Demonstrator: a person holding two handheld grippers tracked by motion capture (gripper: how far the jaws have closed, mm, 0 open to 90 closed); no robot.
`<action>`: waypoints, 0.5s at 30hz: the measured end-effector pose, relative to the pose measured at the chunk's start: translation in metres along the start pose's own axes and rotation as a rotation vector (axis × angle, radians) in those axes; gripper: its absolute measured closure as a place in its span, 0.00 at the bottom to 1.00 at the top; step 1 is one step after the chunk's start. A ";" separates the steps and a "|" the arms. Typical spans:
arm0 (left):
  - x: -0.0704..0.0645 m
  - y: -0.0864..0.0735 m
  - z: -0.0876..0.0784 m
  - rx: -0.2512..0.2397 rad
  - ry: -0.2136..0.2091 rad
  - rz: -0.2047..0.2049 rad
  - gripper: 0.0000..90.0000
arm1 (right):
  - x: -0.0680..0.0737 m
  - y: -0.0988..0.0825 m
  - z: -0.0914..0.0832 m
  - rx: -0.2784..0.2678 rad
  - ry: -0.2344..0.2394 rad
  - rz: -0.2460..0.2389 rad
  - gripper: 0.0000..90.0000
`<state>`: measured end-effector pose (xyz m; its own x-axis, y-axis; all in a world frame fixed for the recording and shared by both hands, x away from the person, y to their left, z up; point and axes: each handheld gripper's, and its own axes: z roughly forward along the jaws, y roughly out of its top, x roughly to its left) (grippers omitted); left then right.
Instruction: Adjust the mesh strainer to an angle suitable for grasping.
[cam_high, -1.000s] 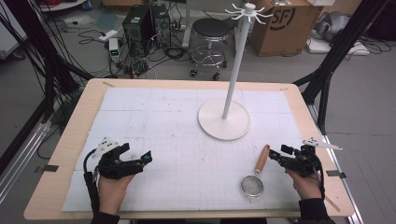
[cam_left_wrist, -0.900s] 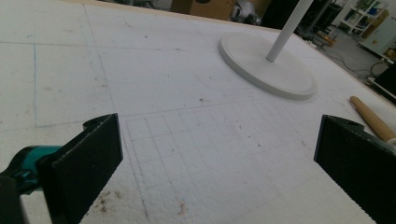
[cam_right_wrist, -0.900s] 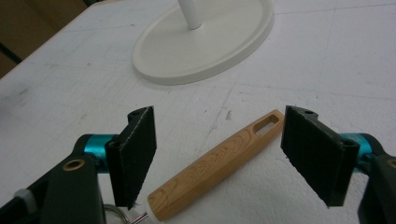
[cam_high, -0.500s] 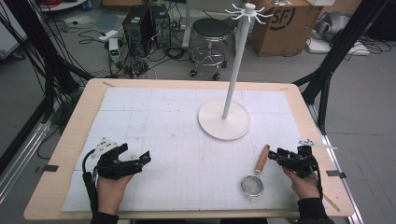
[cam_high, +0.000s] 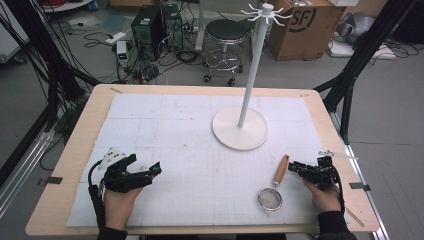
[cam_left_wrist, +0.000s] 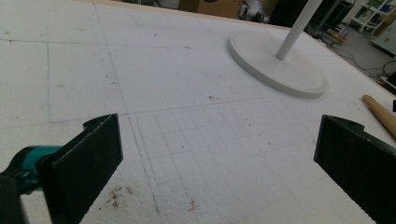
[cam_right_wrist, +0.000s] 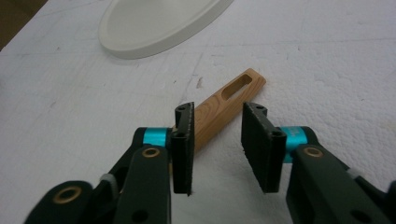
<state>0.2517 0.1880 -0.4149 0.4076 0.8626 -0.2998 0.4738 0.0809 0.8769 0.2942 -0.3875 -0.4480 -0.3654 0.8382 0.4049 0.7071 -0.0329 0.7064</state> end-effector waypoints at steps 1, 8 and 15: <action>0.000 0.000 0.000 0.002 0.000 0.006 0.02 | -0.001 0.000 0.001 0.000 -0.007 0.003 0.78; -0.001 -0.003 0.002 0.012 0.010 0.012 0.02 | -0.010 0.003 0.009 0.016 -0.045 0.045 0.92; 0.000 -0.006 0.000 0.017 0.025 0.015 0.02 | -0.013 0.010 0.017 0.047 -0.036 0.029 1.00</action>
<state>0.2483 0.1873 -0.4199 0.3953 0.8759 -0.2767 0.4814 0.0591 0.8745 0.3163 -0.3900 -0.4563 -0.3230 0.8565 0.4025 0.7447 -0.0324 0.6666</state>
